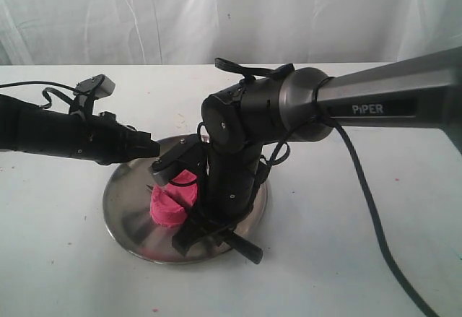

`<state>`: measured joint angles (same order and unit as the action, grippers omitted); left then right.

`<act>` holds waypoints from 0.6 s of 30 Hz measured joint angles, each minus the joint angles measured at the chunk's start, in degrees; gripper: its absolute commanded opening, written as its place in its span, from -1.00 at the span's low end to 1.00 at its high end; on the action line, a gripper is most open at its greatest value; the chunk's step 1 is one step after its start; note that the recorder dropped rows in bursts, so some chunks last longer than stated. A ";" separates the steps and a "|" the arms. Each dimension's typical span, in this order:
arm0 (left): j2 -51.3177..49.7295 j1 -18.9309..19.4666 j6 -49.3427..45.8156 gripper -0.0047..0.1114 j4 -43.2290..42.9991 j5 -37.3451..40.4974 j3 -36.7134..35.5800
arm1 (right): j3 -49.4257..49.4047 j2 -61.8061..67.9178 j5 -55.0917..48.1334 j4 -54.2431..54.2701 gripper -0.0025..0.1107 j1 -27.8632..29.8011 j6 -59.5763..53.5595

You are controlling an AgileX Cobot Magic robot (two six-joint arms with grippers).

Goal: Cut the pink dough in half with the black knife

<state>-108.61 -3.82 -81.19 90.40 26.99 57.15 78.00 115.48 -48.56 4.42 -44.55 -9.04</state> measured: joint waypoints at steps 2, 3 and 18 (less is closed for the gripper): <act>0.00 0.00 0.00 -0.92 0.00 0.04 0.00 | 0.00 0.00 0.11 -1.16 -0.96 0.00 0.86; 0.00 0.00 0.00 -0.92 0.00 0.04 0.00 | 0.00 0.00 0.11 -1.70 -0.96 0.00 1.13; 0.00 0.00 0.00 -0.92 -0.10 0.15 0.00 | 0.00 0.00 0.76 -9.43 -0.96 0.00 7.48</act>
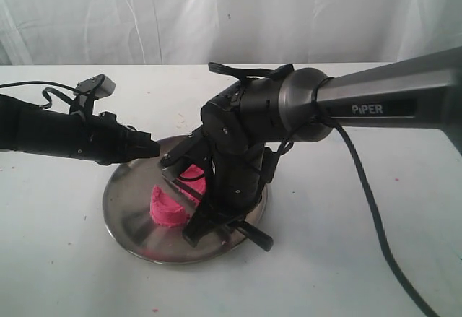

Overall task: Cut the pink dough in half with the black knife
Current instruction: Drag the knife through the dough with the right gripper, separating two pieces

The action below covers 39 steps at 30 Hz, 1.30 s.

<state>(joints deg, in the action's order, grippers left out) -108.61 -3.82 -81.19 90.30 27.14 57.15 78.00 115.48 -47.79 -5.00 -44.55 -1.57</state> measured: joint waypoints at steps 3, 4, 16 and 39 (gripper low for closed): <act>0.00 0.00 0.00 -0.92 0.00 0.04 0.00 | 0.00 0.00 -0.02 -0.29 -0.96 0.00 0.23; 0.00 0.00 0.00 -0.92 0.00 0.13 0.00 | 0.00 0.00 -0.02 -0.46 -0.96 0.00 0.41; 0.00 0.00 0.00 -0.92 0.00 0.41 0.00 | 0.00 0.00 0.23 -3.46 -0.96 0.70 2.87; 0.00 0.00 0.00 -0.92 0.00 0.41 0.00 | 0.00 0.00 0.79 12.61 -0.96 0.91 -5.64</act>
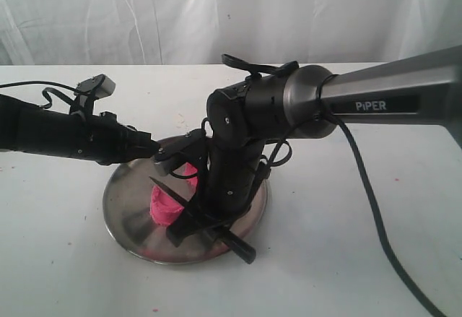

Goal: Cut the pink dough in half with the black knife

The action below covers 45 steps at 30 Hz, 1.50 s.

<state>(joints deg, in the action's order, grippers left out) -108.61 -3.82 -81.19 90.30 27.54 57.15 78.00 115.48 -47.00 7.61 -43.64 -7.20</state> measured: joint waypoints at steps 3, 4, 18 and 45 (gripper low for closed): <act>0.00 0.00 0.00 -0.92 0.00 0.00 0.00 | 0.00 0.00 -0.24 1.40 -0.96 0.00 -1.42; 0.00 0.00 0.00 -0.92 0.00 0.00 0.00 | 0.00 0.00 -0.35 1.98 -0.96 0.00 -1.88; 0.00 0.00 0.00 -0.92 0.00 0.00 0.00 | 0.00 0.00 -0.36 8.78 -0.96 0.00 -7.38; 3.78 0.00 -0.28 -0.92 0.12 0.90 0.00 | -0.39 0.00 2.40 16.48 -0.96 6.56 -9.11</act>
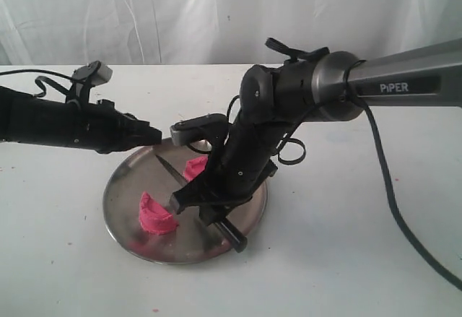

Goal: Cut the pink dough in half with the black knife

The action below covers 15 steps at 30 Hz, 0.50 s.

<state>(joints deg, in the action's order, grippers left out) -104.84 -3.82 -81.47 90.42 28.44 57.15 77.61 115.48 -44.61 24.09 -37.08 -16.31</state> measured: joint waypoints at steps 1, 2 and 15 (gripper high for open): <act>1.08 0.00 -0.09 -0.92 0.00 0.11 0.00 | -0.28 0.00 -0.31 1.76 -0.96 0.49 -1.12; 1.97 0.00 -0.12 -0.92 0.13 0.17 0.00 | -0.53 0.04 -0.43 3.31 -0.96 0.92 -2.43; 14.22 0.00 -0.43 -0.92 -0.57 3.27 0.00 | -1.24 0.14 -5.68 23.33 -0.96 7.43 -16.22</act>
<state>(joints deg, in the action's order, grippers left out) -90.62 -3.82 -81.90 89.84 31.71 57.15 76.37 115.62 -50.28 47.41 -29.65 -32.53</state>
